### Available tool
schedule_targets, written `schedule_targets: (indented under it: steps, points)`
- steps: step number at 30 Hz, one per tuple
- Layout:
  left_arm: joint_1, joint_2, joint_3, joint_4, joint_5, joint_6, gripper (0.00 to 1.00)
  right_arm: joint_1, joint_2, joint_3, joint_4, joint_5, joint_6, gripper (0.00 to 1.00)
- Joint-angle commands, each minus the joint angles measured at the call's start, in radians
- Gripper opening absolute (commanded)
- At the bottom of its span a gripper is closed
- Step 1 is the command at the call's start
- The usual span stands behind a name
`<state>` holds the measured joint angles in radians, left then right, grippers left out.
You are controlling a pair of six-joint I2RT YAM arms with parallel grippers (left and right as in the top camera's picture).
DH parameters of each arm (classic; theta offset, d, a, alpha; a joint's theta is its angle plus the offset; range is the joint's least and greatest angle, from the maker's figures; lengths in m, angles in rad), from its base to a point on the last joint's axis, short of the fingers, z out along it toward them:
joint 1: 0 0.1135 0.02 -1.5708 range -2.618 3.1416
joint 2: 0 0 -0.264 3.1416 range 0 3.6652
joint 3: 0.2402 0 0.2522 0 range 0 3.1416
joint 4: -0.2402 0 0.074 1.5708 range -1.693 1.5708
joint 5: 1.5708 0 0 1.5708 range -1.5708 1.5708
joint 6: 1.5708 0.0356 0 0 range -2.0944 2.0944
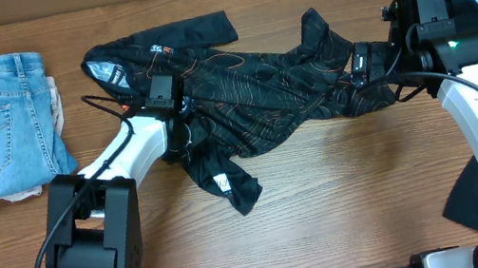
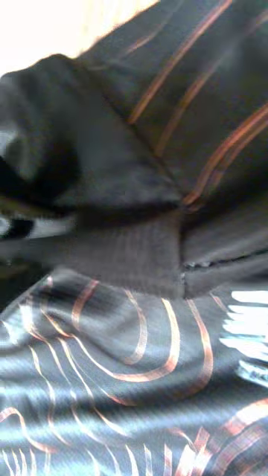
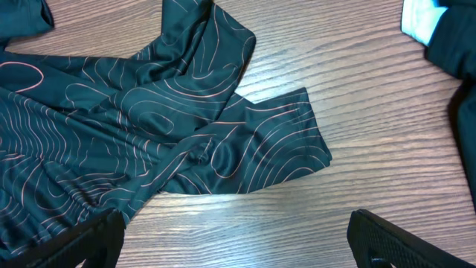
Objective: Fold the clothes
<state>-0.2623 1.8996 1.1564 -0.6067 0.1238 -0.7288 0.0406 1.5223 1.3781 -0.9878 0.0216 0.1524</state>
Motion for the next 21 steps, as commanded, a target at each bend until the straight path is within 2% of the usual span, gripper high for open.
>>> schedule_targets:
  steps: [1,7,9,12,15,21]
  points:
    - [-0.005,-0.009,0.053,-0.034,0.003,0.039,0.1,-0.002,-0.021,0.012,0.002,-0.008,0.002,1.0]
    - [-0.003,-0.049,0.102,-0.135,-0.037,0.056,0.09,-0.002,-0.021,0.012,0.002,-0.008,0.002,1.0]
    - [0.002,-0.064,0.104,-0.166,-0.062,0.056,0.04,-0.002,-0.021,0.012,0.002,-0.008,0.002,1.0]
    - [0.017,-0.094,0.104,-0.228,-0.083,0.056,0.04,-0.002,-0.021,0.011,-0.003,-0.007,0.002,1.0]
    - [0.05,-0.138,0.104,-0.32,-0.095,0.056,0.04,-0.002,-0.02,0.008,-0.017,-0.008,0.002,1.0]
    - [0.179,-0.249,0.104,-0.49,-0.23,0.055,0.04,-0.002,0.003,-0.022,-0.022,-0.009,0.01,1.0]
